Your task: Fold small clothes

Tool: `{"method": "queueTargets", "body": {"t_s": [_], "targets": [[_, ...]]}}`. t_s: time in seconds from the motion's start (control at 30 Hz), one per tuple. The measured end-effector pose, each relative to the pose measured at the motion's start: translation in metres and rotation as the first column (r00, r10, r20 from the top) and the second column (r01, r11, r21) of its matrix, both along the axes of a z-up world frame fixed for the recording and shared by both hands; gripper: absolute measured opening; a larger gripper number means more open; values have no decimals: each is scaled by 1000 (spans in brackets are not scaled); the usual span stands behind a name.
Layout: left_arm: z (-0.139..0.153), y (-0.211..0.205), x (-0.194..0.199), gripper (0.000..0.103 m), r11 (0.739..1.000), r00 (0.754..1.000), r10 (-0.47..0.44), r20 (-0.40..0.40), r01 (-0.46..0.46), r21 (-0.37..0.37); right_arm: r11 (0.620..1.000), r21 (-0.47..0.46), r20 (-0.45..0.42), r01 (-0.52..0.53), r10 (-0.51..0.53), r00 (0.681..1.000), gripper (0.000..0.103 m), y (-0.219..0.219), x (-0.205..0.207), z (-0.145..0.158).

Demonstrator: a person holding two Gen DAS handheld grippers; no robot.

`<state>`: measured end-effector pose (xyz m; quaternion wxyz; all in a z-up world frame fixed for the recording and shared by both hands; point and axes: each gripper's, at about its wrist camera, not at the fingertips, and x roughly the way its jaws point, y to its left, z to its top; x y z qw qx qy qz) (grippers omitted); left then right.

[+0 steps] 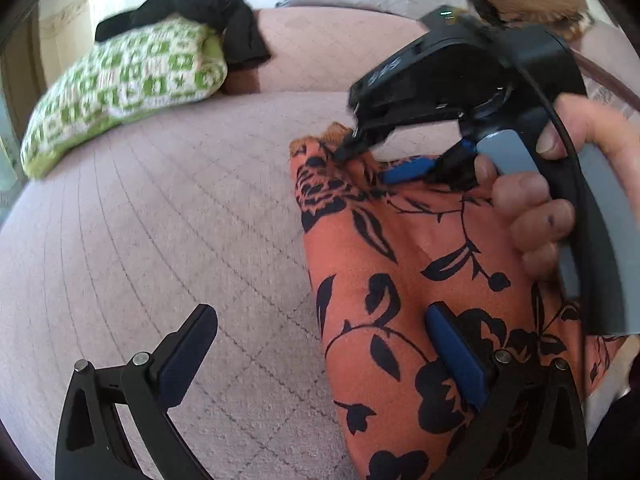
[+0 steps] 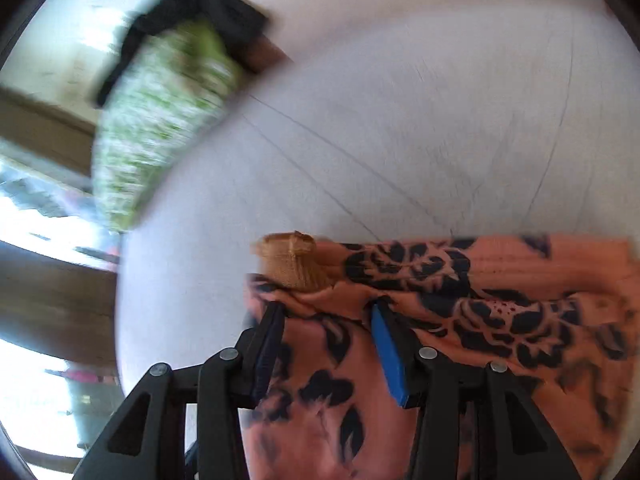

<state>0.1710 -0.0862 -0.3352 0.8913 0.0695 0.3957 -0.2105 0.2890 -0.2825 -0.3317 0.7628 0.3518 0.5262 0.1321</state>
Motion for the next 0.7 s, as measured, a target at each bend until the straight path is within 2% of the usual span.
{"method": "queueTargets", "body": {"t_s": [0.03, 0.07, 0.13, 0.27, 0.37, 0.43, 0.5, 0.57, 0.63, 0.67, 0.7], "targets": [[-1, 1, 1, 103, 1000, 1000, 2, -19, -2, -18, 999, 17, 29, 27, -28, 999, 49, -7, -1, 5], [0, 2, 1, 103, 1000, 1000, 6, -28, -7, -23, 998, 32, 22, 55, -55, 998, 48, -13, -3, 8], [6, 0, -1, 103, 1000, 1000, -1, -9, 1, 2, 992, 74, 38, 107, -110, 993, 48, -28, -20, 19], [24, -5, -10, 103, 997, 998, -31, 60, 27, 66, 990, 26, 104, 139, -141, 984, 49, -51, -72, 46], [43, 2, -19, 103, 999, 987, -2, 163, -7, 53, 983, 29, 133, 180, -182, 974, 50, -73, -126, 58], [49, 8, -19, 103, 999, 983, 25, 180, -32, 40, 979, 12, 145, 205, -205, 968, 50, -83, -154, 61], [50, 12, -19, 103, 998, 985, 54, 163, -59, 23, 974, 15, 147, 224, -224, 964, 51, -88, -177, 57], [42, 12, -20, 103, 997, 987, 72, 145, -76, 24, 972, 23, 107, 233, -234, 966, 51, -89, -200, 41], [15, -1, -14, 103, 990, 998, 37, 49, -43, 134, 972, 25, 3, 232, -233, 973, 50, -84, -209, 3], [11, -1, -15, 103, 991, 998, 35, 58, -42, 128, 964, 34, 13, 262, -262, 965, 41, -84, -215, -11], [15, 2, -19, 103, 994, 995, 45, 87, -53, 96, 958, 53, 45, 281, -284, 958, 37, -86, -218, -11]]}}
